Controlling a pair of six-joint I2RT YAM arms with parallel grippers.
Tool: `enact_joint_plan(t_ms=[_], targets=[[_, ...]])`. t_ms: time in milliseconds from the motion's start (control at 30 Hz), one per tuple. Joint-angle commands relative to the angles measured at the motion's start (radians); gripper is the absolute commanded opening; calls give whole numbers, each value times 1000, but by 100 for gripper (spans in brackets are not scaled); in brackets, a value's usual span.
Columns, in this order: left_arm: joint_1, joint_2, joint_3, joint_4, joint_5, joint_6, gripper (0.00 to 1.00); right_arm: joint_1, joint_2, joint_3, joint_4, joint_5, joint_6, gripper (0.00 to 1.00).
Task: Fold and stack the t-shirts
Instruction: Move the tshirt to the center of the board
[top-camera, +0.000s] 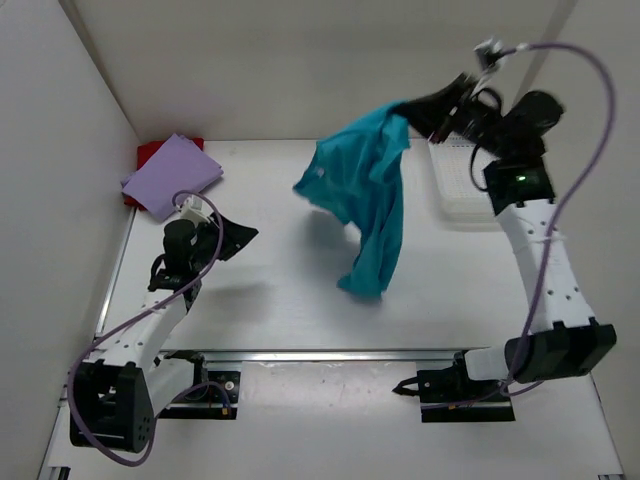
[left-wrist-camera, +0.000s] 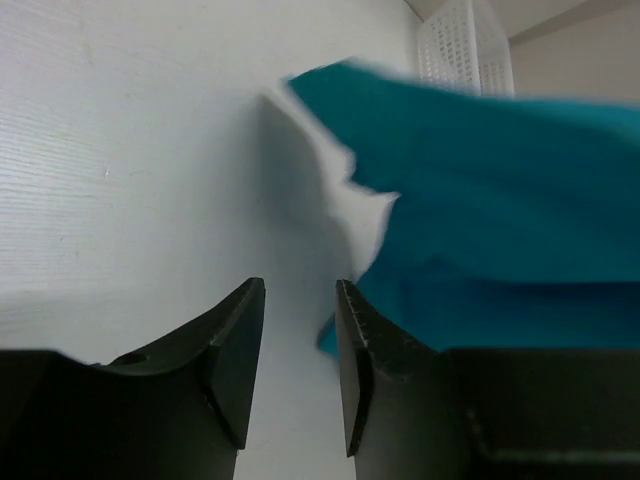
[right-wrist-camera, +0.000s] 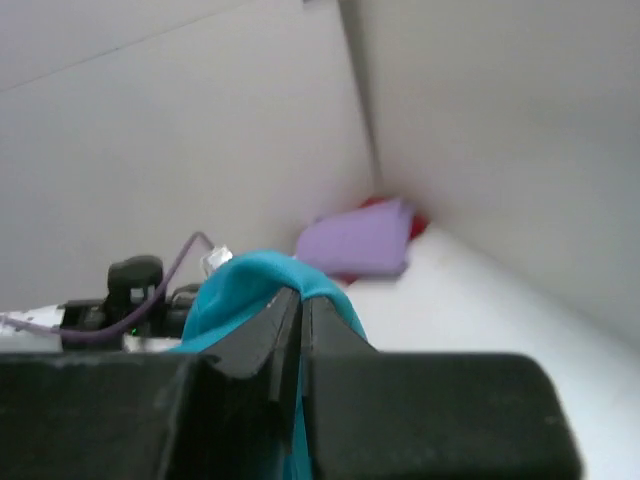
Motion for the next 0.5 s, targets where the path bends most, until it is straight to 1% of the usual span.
enact_joint_plan(t_ms=[0, 33, 67, 100, 133, 167, 200, 233, 267, 300, 333, 367, 467], targets=[[-10, 0, -36, 2, 11, -6, 46, -34, 58, -337, 276, -110, 198, 0], [-22, 11, -41, 0, 0, -14, 47, -36, 82, -434, 313, -83, 226, 0], [-39, 17, -46, 0, -9, -3, 48, -46, 99, -471, 351, -67, 234, 0], [-44, 35, -44, -9, -24, 6, 48, -66, 151, -509, 359, -66, 250, 0], [-63, 43, -50, -7, -41, 12, 48, -78, 208, -511, 347, -40, 243, 0], [-74, 48, -53, -22, -55, 29, 48, -98, 264, -504, 314, -15, 238, 0], [-76, 51, -55, -20, -60, 33, 49, -109, 289, -463, 291, -11, 225, 0], [-90, 46, -64, -16, -64, 30, 48, -112, 337, -395, 216, -3, 200, 1], [-106, 51, -78, -1, -87, 26, 48, -118, 366, -370, 158, -4, 183, 0], [-125, 54, -86, 10, -94, 17, 48, -108, 372, -334, 145, -7, 166, 0], [-157, 61, -92, 20, -110, 20, 49, -89, 369, -320, 128, 11, 139, 0], [-191, 84, -110, 31, -127, 9, 48, -77, 354, -303, 90, 46, 122, 0], [-223, 146, -141, 100, -105, -23, 47, -13, 325, -261, -14, 123, 51, 0]])
